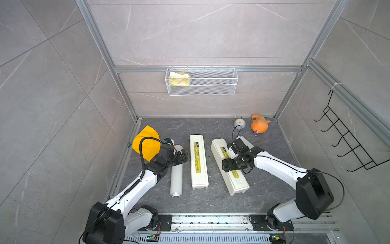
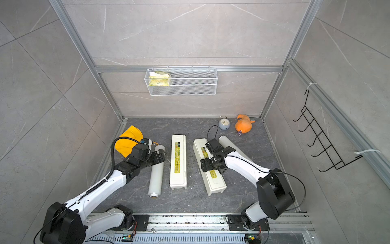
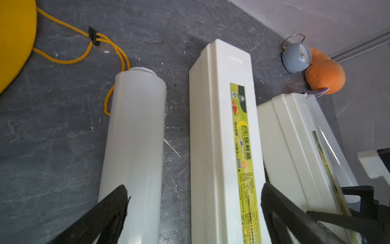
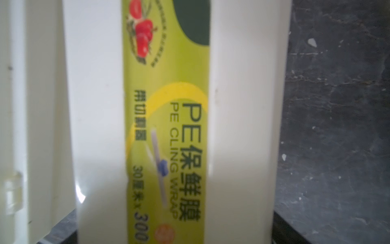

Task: Put plastic wrap rolls into dispensers
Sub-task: Pick up the plastic wrap cutting box from the center of the board, then open the lid of the plastic wrap cutting box.

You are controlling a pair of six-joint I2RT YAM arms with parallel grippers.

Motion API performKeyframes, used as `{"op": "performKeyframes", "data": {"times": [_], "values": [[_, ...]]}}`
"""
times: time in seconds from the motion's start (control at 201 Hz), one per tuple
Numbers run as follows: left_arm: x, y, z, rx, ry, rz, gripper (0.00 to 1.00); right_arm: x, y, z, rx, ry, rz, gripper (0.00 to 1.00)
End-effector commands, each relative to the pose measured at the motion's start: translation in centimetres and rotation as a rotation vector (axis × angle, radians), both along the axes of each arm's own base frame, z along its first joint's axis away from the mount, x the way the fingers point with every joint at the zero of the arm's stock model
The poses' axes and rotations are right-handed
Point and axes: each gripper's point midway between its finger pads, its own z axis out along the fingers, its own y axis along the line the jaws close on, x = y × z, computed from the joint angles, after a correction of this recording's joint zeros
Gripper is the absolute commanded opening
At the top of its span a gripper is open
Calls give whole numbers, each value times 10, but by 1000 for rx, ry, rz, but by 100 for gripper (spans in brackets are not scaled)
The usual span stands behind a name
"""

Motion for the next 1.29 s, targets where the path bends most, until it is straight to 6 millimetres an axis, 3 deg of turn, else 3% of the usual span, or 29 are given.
{"op": "performKeyframes", "data": {"times": [0.0, 0.169, 0.368, 0.547, 0.756, 0.956, 1.199, 1.289], "values": [[11, -25, 33, -65, -74, -97, 99, 4, 15, 39, 186, -82, 41, 88], [22, -65, 65, -171, -128, -235, 100, 4, 11, 72, 351, -134, 34, 86], [28, -120, 113, -440, -241, -442, 100, -6, 19, 122, 539, -215, 101, 85], [25, -143, 164, -604, -352, -595, 100, -20, 30, 174, 711, -266, 197, 85], [11, -153, 210, -789, -471, -737, 100, -35, 43, 216, 886, -281, 290, 84], [24, -156, 222, -810, -476, -734, 100, -48, 47, 233, 955, -285, 361, 84], [29, -145, 248, -876, -518, -747, 100, -58, 49, 242, 1012, -278, 413, 84], [27, -149, 254, -869, -505, -792, 100, -60, 51, 244, 1032, -268, 433, 84]]}}
